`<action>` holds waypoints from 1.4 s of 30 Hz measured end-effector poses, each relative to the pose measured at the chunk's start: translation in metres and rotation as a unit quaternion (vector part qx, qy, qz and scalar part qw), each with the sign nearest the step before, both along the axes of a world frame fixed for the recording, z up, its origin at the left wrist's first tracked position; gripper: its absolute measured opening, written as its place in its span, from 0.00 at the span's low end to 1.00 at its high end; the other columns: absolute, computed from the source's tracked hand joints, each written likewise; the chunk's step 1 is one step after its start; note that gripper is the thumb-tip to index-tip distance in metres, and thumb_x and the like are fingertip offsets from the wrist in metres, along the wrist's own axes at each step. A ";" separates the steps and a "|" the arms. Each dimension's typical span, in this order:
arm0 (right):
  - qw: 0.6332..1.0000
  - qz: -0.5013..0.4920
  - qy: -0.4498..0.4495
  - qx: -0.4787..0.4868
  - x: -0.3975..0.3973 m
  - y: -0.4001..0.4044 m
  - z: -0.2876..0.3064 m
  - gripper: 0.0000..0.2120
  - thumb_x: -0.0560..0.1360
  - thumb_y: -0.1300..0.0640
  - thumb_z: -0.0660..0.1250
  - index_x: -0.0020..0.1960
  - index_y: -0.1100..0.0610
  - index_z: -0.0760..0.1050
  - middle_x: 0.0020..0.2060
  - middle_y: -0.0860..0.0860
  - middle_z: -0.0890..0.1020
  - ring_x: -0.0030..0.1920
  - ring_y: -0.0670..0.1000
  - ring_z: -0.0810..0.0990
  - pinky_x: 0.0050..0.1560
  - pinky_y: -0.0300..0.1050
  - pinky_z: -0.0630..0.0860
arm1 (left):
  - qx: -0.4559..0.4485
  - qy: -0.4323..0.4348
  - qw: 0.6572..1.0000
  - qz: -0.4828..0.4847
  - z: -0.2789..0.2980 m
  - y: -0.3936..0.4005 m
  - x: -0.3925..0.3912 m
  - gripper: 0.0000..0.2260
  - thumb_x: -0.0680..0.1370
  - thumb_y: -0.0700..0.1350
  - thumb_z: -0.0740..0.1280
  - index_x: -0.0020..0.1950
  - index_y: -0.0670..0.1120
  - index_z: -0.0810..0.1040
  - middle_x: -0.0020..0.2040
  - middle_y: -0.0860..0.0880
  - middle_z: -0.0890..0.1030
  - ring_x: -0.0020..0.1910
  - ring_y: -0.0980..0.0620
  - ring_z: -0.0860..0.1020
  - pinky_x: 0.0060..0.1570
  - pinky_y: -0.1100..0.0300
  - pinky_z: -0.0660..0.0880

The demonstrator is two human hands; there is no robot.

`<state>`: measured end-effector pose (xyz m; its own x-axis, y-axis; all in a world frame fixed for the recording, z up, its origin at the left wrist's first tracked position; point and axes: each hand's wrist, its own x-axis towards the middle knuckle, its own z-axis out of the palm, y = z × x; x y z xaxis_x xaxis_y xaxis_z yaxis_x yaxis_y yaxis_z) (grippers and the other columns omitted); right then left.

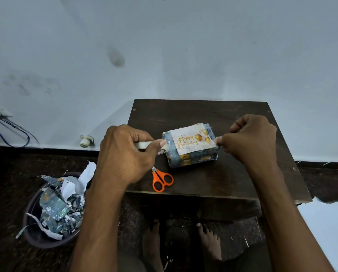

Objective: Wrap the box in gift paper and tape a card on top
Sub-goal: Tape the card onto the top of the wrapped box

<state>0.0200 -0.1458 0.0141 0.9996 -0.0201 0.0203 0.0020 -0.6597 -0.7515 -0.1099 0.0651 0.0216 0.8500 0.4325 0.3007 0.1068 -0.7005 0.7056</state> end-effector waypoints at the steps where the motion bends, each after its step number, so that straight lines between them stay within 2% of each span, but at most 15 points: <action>1: 1.000 0.000 0.002 -0.003 0.000 0.000 0.000 0.14 0.62 0.62 0.80 0.35 0.55 0.75 0.31 0.52 0.83 0.33 0.53 0.85 0.36 0.47 0.83 | -0.003 0.004 1.000 0.001 -0.001 0.000 0.000 0.13 0.70 0.59 0.72 0.32 0.52 0.86 0.24 0.57 0.78 0.24 0.56 0.75 0.30 0.64 0.66; 6: 1.000 0.007 0.011 -0.010 0.000 -0.001 0.001 0.13 0.63 0.63 0.81 0.36 0.55 0.76 0.32 0.53 0.83 0.35 0.53 0.85 0.38 0.50 0.85 | -0.003 0.008 1.000 -0.005 0.001 -0.001 -0.001 0.12 0.70 0.58 0.74 0.33 0.52 0.87 0.24 0.58 0.79 0.24 0.57 0.75 0.30 0.65 0.65; 11: 1.000 0.011 0.011 -0.018 -0.001 -0.001 0.000 0.13 0.65 0.63 0.80 0.36 0.55 0.75 0.32 0.53 0.83 0.35 0.52 0.85 0.34 0.40 0.78 | 0.003 0.021 1.000 -0.001 0.001 -0.002 -0.001 0.09 0.72 0.51 0.78 0.33 0.50 0.87 0.24 0.57 0.79 0.24 0.57 0.74 0.31 0.65 0.65; 19: 1.000 0.011 0.017 -0.021 -0.004 0.001 0.000 0.14 0.66 0.62 0.81 0.35 0.54 0.75 0.34 0.52 0.82 0.36 0.51 0.84 0.33 0.38 0.75 | -0.010 0.042 0.999 0.000 -0.001 -0.001 -0.001 0.12 0.72 0.54 0.77 0.32 0.51 0.86 0.25 0.56 0.80 0.25 0.56 0.77 0.31 0.63 0.67; 23: 0.999 0.000 0.038 -0.020 -0.003 0.002 -0.002 0.13 0.65 0.62 0.82 0.37 0.54 0.77 0.35 0.52 0.83 0.38 0.51 0.85 0.40 0.48 0.84 | -0.010 0.057 0.998 0.006 -0.003 -0.001 0.000 0.10 0.72 0.52 0.78 0.32 0.51 0.86 0.25 0.57 0.80 0.26 0.55 0.77 0.31 0.62 0.69; 27: 0.997 -0.014 0.071 0.000 -0.001 -0.002 -0.003 0.16 0.62 0.56 0.85 0.40 0.54 0.78 0.34 0.51 0.85 0.36 0.50 0.86 0.41 0.51 0.85 | -0.015 0.062 0.998 0.007 -0.004 0.001 0.001 0.10 0.72 0.52 0.79 0.31 0.51 0.86 0.25 0.56 0.81 0.27 0.54 0.79 0.32 0.60 0.73; 29: 0.994 -0.021 0.103 0.027 0.001 -0.005 -0.002 0.17 0.61 0.54 0.86 0.41 0.55 0.80 0.34 0.52 0.85 0.35 0.48 0.86 0.40 0.49 0.85 | -0.021 0.061 0.998 0.006 -0.005 0.001 0.001 0.10 0.72 0.51 0.79 0.32 0.51 0.86 0.26 0.55 0.81 0.28 0.53 0.80 0.32 0.56 0.76; 32: 0.974 -0.043 0.192 0.108 0.004 -0.007 -0.001 0.14 0.64 0.59 0.84 0.42 0.58 0.80 0.38 0.55 0.86 0.37 0.50 0.86 0.33 0.42 0.81 | -0.025 0.060 0.998 0.007 -0.007 0.002 0.002 0.10 0.72 0.51 0.79 0.32 0.51 0.86 0.27 0.55 0.82 0.29 0.52 0.80 0.33 0.52 0.79; 36: 0.938 -0.069 0.258 0.219 0.008 -0.008 -0.006 0.08 0.68 0.66 0.79 0.42 0.61 0.80 0.42 0.59 0.86 0.40 0.52 0.86 0.27 0.37 0.79 | -0.025 0.062 0.998 0.009 -0.009 0.002 0.003 0.10 0.72 0.51 0.79 0.31 0.50 0.86 0.26 0.55 0.81 0.28 0.52 0.80 0.32 0.53 0.77; 39: 0.948 -0.083 0.244 0.187 0.008 -0.012 -0.012 0.05 0.71 0.68 0.76 0.42 0.61 0.82 0.40 0.57 0.86 0.38 0.50 0.87 0.30 0.39 0.80 | -0.022 0.061 0.998 0.012 -0.009 0.004 0.002 0.10 0.71 0.51 0.79 0.32 0.50 0.86 0.26 0.54 0.81 0.28 0.52 0.80 0.31 0.58 0.73; 41: 0.980 -0.071 0.141 0.122 0.007 -0.015 -0.019 0.07 0.72 0.67 0.75 0.40 0.57 0.83 0.39 0.55 0.86 0.40 0.49 0.86 0.40 0.39 0.82 | -0.024 0.060 0.998 0.014 -0.010 0.005 0.001 0.10 0.71 0.51 0.79 0.32 0.50 0.87 0.26 0.54 0.81 0.28 0.52 0.79 0.32 0.59 0.72; 42: 0.994 -0.056 0.054 0.075 0.004 -0.014 -0.020 0.07 0.72 0.66 0.74 0.40 0.55 0.83 0.38 0.53 0.86 0.40 0.48 0.84 0.45 0.33 0.79 | -0.026 0.060 0.998 0.015 -0.010 0.005 0.001 0.10 0.71 0.51 0.79 0.32 0.50 0.87 0.27 0.54 0.82 0.29 0.52 0.80 0.32 0.58 0.73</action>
<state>0.0244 -0.1596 -0.0058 0.9871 -0.1267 -0.0983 -0.1512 -0.5315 -0.8335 -0.1086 0.0704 0.0119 0.8647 0.4710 0.1743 0.2129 -0.6580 0.7223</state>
